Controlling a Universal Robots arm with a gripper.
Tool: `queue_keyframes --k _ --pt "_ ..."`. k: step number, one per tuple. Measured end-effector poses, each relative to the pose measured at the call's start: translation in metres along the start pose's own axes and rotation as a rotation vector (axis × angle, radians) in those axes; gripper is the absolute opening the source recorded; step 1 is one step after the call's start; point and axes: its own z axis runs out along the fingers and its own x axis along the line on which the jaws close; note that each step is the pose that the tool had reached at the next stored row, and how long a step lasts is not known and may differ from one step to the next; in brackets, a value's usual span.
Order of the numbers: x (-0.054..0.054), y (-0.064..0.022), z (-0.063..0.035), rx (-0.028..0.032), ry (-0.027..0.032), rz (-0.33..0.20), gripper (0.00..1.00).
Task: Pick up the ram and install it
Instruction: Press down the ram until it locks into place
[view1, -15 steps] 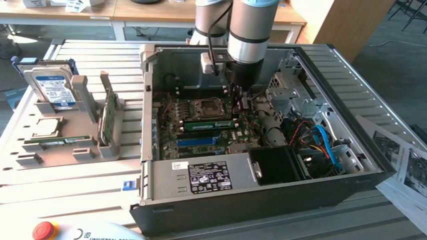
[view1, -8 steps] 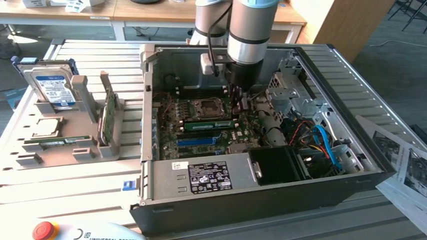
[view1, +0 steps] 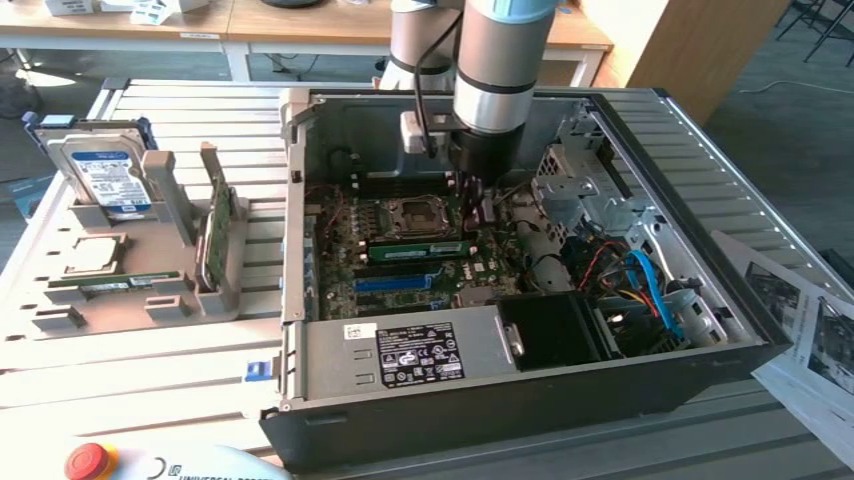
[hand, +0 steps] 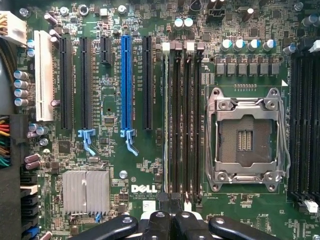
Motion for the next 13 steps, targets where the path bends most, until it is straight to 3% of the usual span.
queue_keyframes --k 13 --pt "-0.0002 0.0002 0.0047 0.0015 0.0 0.0 0.11"
